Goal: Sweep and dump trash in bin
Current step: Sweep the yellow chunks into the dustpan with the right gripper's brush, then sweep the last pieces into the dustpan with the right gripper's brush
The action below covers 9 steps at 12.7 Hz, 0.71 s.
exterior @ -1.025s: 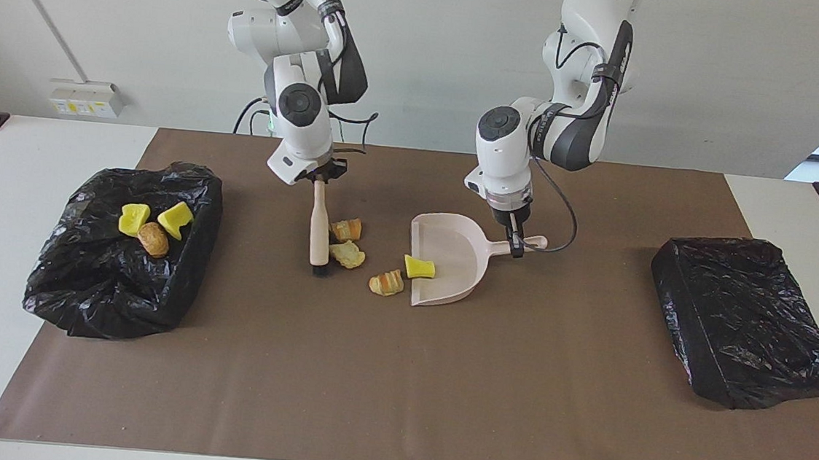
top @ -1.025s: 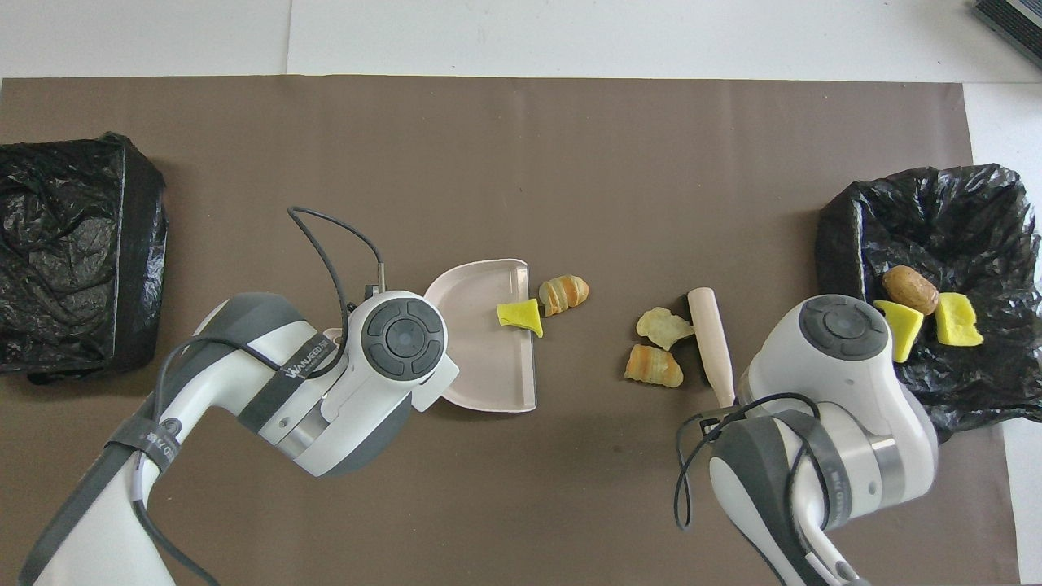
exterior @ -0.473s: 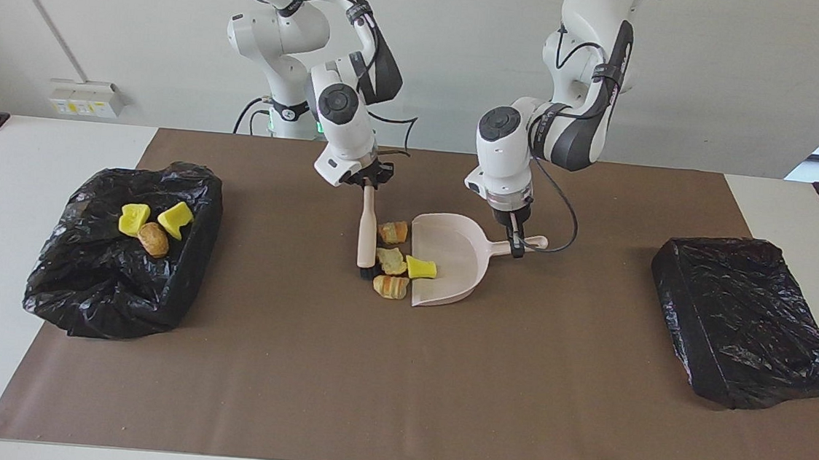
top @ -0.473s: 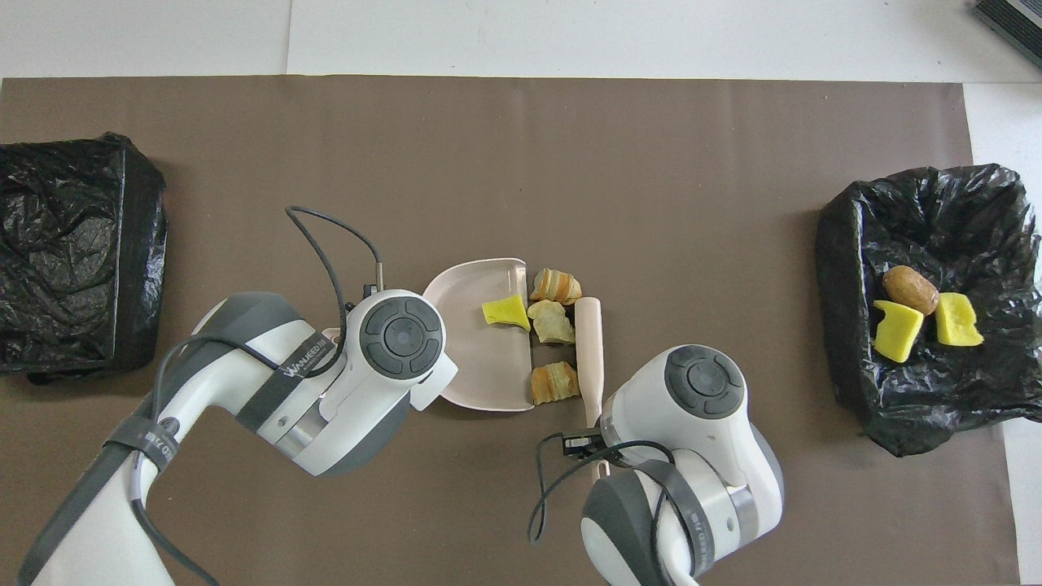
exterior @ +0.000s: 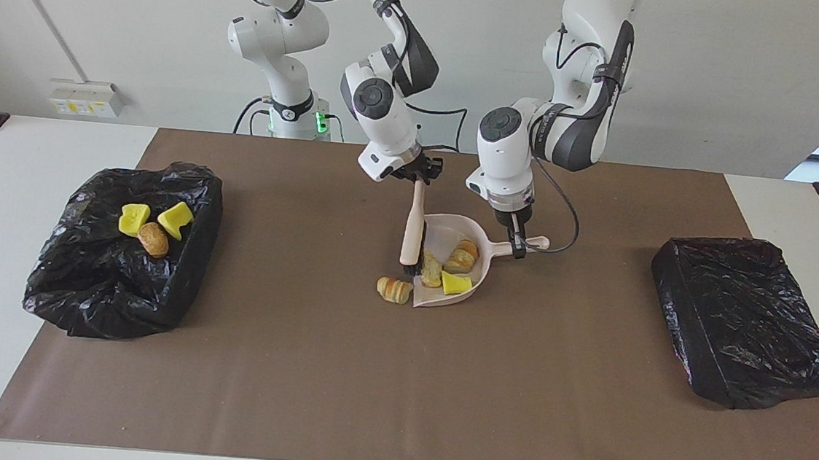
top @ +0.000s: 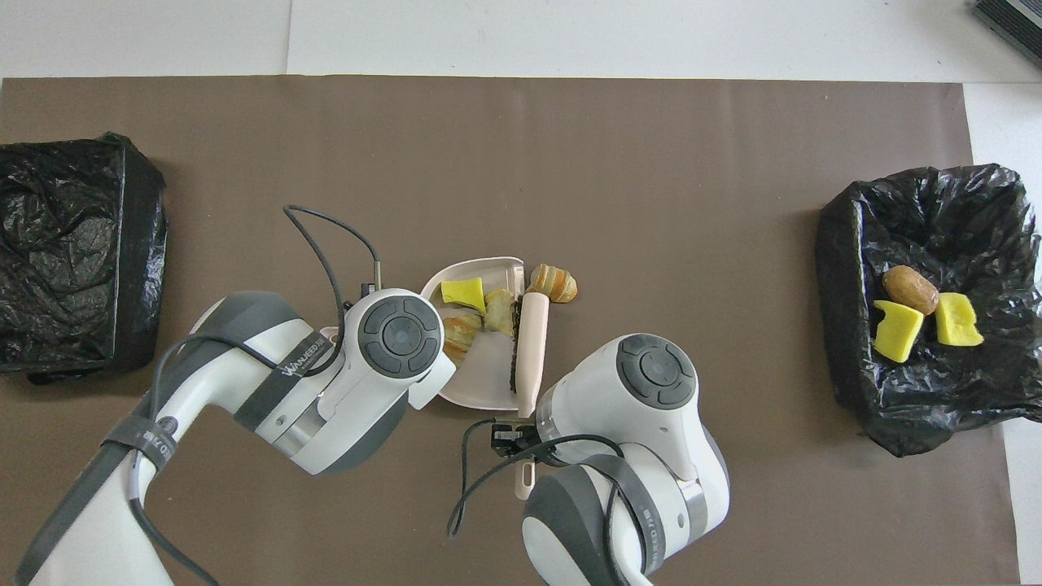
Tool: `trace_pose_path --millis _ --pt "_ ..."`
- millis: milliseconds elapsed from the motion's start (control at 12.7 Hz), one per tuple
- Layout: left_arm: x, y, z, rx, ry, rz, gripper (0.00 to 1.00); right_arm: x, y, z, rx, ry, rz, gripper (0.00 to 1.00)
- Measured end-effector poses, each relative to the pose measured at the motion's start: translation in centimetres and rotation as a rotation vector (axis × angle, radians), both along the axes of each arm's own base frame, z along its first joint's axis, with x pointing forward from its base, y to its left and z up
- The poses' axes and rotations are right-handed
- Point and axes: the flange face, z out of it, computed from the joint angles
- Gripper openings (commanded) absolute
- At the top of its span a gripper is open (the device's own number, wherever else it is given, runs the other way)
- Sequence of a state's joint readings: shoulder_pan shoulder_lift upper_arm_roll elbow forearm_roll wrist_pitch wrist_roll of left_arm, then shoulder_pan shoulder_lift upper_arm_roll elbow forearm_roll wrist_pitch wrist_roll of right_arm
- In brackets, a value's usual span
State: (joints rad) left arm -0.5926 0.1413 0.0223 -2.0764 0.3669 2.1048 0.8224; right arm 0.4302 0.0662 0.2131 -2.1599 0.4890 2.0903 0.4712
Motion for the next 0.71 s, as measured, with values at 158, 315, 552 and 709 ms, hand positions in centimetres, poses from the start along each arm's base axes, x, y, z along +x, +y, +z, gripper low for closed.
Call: trace_pose_path --millis 158,315,552,709 --pt "0.0 0.0 0.0 0.000 0.000 0.000 0.00 0.7 -1.4 0.9 -0.024 0.059 0.038 0.00" --pt "0.0 0.0 0.0 0.000 0.000 0.000 0.00 3.3 -5.0 3.2 -0.066 0.044 0.135 0.00" --pt "0.0 0.0 0.0 0.000 0.000 0.000 0.00 7.0 -9.5 4.9 -0.072 -0.058 0.296 0.00" --pt "0.0 0.0 0.0 0.000 0.000 0.000 0.00 9.6 -12.6 3.9 -0.097 -0.114 0.415 0.00"
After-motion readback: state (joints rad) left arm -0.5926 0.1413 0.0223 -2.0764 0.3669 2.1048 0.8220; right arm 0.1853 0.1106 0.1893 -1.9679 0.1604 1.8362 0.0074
